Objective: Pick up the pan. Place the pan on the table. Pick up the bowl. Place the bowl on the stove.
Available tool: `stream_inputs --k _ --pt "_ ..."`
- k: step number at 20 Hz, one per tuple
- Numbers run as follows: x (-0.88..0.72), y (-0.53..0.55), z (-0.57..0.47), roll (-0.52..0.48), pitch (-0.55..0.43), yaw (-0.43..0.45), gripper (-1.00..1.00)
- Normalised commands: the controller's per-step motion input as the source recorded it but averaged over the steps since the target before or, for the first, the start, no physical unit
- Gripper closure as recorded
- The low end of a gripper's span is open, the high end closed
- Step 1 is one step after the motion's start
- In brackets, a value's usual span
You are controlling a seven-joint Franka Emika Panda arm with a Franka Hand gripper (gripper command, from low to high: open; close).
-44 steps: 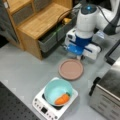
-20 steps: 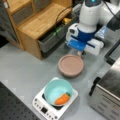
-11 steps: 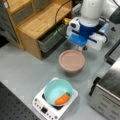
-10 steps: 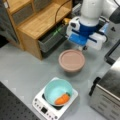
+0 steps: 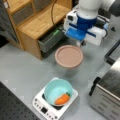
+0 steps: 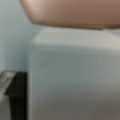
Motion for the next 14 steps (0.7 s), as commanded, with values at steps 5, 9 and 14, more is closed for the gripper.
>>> stream_inputs --k 5,9,14 --pt "0.43 0.1 0.45 0.141 0.283 -0.107 1.0" --pt "0.33 0.09 0.27 0.125 0.252 -0.112 1.0" --pt "0.37 0.05 0.33 0.118 0.276 -0.143 1.0"
